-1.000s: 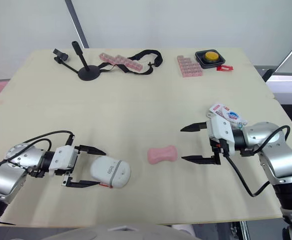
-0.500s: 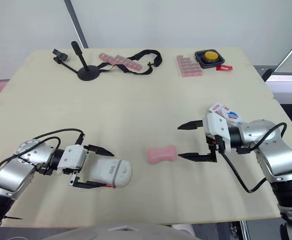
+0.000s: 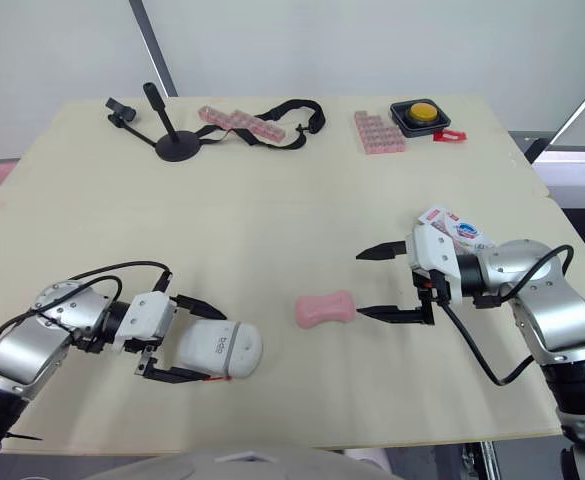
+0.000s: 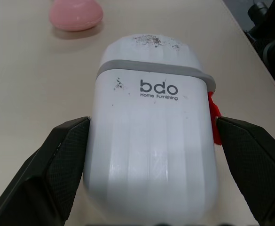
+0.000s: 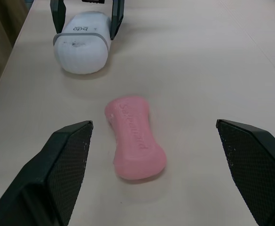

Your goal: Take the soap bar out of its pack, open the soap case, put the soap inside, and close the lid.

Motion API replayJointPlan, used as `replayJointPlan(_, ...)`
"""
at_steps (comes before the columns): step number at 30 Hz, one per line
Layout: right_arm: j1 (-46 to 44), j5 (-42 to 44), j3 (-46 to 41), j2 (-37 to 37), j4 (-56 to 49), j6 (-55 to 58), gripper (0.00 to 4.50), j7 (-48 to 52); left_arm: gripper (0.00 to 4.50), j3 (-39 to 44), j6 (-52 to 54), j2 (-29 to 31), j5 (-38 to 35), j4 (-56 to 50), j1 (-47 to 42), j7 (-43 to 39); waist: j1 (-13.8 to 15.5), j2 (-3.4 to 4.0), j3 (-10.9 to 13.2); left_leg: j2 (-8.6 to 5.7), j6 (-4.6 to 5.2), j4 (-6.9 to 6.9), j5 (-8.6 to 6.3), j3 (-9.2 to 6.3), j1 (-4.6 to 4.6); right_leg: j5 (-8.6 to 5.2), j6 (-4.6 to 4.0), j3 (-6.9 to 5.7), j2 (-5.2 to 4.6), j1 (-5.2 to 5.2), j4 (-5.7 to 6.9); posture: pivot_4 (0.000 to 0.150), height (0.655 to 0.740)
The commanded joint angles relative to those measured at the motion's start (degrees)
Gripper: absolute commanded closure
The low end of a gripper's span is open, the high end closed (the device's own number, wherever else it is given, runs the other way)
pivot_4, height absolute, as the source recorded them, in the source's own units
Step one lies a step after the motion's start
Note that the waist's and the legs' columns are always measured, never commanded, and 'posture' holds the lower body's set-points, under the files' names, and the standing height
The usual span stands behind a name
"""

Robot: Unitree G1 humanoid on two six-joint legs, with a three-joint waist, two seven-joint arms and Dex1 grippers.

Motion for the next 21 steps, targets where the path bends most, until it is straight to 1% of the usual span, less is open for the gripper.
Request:
replayJointPlan(1,0.0,1.0,-0.8,-0.3,-1.0,-0.3,0.02,0.0,0.0,1.1,-0.9,0.7,-0.4,0.4,0.1,-0.2,0.0,0.0,0.0,0.0,0.0,0.0,0.0,0.0,0.0,0.0,0.0,0.0,0.0,0.0,0.0,0.15,0.74)
replayJointPlan(10,-0.1,0.8,-0.3,0.1,-0.5,-0.5,0.02,0.1,0.0,0.3,-3.2,0.7,0.4,1.8,0.7,-1.1,0.0,0.0,0.0,0.0,0.0,0.0,0.0,0.0,0.01,0.0,0.0,0.0,0.0,0.0,0.01,0.15,0.74)
replayJointPlan(20,0.0,0.9,0.0,0.2,0.0,-0.4,0.02,0.2,0.0,0.2,-5.0,0.1,1.0,2.8,0.4,-0.4,0.0,0.0,0.0,0.0,0.0,0.0,0.0,0.0,0.01,0.0,0.0,0.0,0.0,0.0,0.03,0.15,0.74)
replayJointPlan(21,0.0,0.9,0.0,0.2,-0.1,-0.4,0.0,0.2,0.41,0.0,-5.5,0.0,1.2,3.2,0.3,-0.4,0.0,0.0,0.0,0.0,0.0,0.0,0.0,0.0,0.01,0.0,0.0,0.0,0.0,0.0,0.03,0.15,0.74)
